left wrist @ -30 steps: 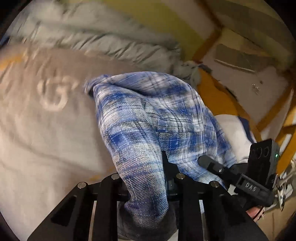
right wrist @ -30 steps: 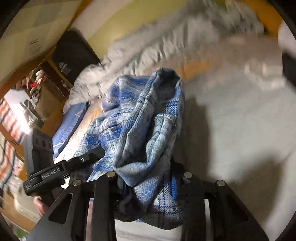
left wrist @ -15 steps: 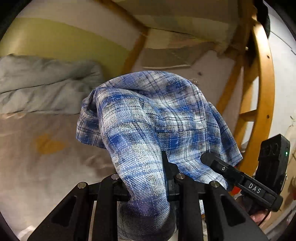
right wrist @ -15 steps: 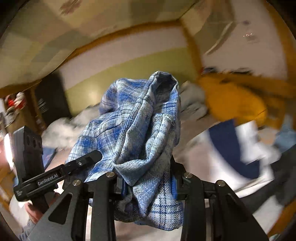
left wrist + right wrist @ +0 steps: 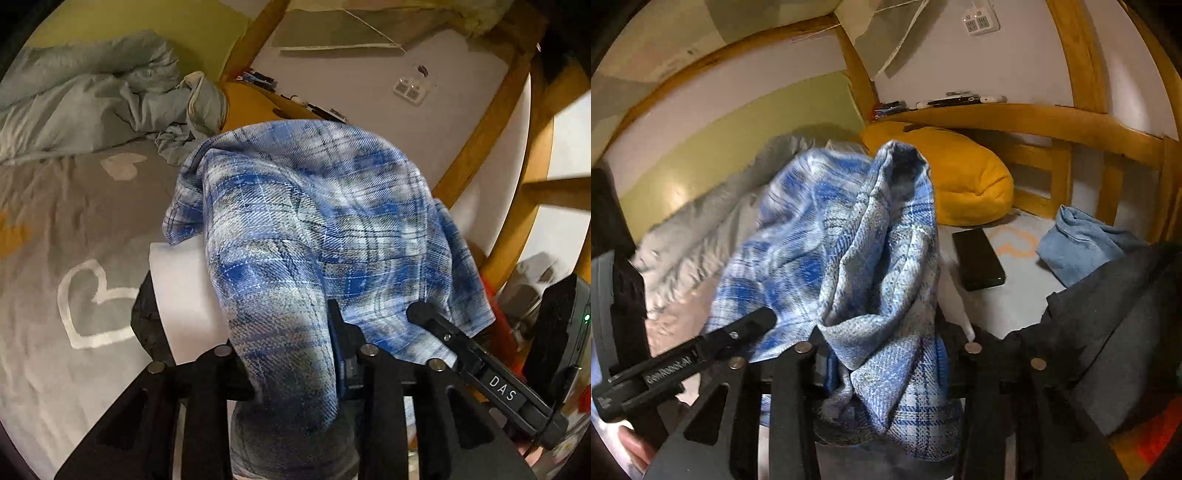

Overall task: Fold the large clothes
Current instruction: 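Carry the shirt onto the white and black clothes stack and open both tools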

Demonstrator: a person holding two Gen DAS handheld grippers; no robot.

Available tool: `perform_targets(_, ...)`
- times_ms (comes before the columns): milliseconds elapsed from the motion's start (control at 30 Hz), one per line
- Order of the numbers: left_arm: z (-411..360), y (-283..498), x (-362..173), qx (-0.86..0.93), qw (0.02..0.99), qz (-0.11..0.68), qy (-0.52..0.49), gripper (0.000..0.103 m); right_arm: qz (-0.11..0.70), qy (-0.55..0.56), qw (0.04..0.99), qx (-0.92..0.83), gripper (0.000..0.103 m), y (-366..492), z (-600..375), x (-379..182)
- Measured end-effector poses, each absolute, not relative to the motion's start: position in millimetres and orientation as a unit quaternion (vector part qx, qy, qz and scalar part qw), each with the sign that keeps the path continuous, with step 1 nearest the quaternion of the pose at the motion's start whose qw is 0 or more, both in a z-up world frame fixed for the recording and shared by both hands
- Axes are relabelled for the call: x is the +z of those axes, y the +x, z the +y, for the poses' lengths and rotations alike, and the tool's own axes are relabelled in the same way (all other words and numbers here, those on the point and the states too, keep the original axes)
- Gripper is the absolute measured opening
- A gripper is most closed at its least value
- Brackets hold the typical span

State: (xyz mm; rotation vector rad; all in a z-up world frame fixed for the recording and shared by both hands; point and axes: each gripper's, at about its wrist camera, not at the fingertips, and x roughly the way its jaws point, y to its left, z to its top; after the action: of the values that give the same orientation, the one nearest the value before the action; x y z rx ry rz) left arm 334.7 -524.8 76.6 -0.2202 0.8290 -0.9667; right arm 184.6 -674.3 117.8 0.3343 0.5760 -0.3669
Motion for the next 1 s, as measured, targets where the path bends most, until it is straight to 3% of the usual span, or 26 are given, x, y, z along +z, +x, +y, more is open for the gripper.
perform_targets(100, -534, 336, 76, -0.430, 0.813, 0.384, -0.078, 0.046, 0.287, 0.133, 0.928, -0.195, 0.043, 192, -673, 111)
perform_targets(167, -535, 339, 76, -0.416, 0.822, 0.382, -0.073, 0.066, 0.291, 0.129, 0.925, -0.206, 0.044, 195, -668, 111)
perform_targets(267, -518, 327, 84, -0.397, 0.850, 0.344, -0.045, 0.079, 0.280, 0.135, 0.927, -0.210, 0.049, 191, -674, 117)
perform_targets(333, -500, 311, 98, -0.385, 0.876, 0.290, -0.007, 0.082, 0.259, 0.126, 0.931, -0.223, 0.066, 181, -670, 123)
perform_targets(400, -478, 296, 113, -0.372, 0.897, 0.240, 0.012, 0.088, 0.234, 0.102, 0.937, -0.239, 0.071, 169, -658, 131)
perform_targets(533, -421, 274, 139, -0.354, 0.920, 0.170, 0.000, 0.090, 0.186, 0.083, 0.950, -0.237, 0.103, 142, -623, 150)
perform_targets(633, -376, 257, 151, -0.330, 0.935, 0.132, -0.004, 0.103, 0.143, 0.082, 0.961, -0.221, 0.103, 121, -588, 163)
perform_targets(800, -318, 219, 153, -0.306, 0.948, 0.083, 0.035, 0.103, 0.112, 0.098, 0.970, -0.191, 0.103, 98, -533, 156)
perform_targets(1000, -267, 203, 113, -0.277, 0.956, 0.091, 0.035, 0.103, 0.091, 0.084, 0.972, -0.199, 0.103, 96, -486, 117)
